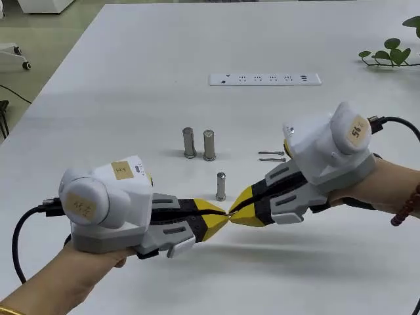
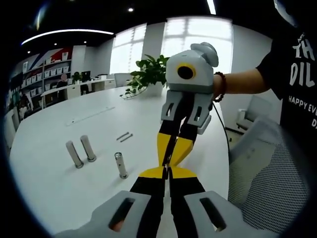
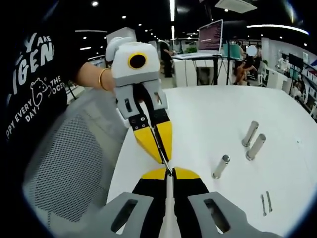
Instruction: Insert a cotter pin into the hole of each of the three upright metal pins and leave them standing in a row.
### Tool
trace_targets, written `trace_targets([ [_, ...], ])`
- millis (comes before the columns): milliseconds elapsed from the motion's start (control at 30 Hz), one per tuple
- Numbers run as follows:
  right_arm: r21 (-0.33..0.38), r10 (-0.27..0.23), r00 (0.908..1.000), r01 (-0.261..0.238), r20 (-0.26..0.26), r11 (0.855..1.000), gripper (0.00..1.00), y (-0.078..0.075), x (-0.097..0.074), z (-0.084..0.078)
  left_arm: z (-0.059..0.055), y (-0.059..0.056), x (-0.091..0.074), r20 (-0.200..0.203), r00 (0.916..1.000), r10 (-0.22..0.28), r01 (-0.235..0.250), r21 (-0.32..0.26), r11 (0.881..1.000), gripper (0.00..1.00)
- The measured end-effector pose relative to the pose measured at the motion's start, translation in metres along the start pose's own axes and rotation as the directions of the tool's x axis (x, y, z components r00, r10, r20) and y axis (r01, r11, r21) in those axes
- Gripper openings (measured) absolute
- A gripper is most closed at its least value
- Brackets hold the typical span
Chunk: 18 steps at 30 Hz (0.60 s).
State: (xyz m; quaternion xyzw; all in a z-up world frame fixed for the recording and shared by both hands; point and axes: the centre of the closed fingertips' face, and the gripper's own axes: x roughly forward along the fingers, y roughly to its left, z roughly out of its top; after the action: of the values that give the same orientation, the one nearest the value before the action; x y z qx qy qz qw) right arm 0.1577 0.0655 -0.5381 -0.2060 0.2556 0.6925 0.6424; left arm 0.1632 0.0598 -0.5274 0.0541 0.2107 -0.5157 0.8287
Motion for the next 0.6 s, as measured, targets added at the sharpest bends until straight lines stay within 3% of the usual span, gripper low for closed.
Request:
trace_targets([
  [267,-0.097,-0.011,0.9979,0.005,-0.063,0.995,0.00,-0.001,0.002,-0.006,-0.004,0.002,0.002,-0.018,0.9998,0.010,-0.010,0.009,1.000,0.00],
  [600,-0.139,-0.022,0.9947,0.008,-0.100,0.990,0.00,-0.004,0.002,-0.012,-0.006,0.005,0.005,-0.029,0.9993,0.025,-0.025,0.013,1.000,0.02],
])
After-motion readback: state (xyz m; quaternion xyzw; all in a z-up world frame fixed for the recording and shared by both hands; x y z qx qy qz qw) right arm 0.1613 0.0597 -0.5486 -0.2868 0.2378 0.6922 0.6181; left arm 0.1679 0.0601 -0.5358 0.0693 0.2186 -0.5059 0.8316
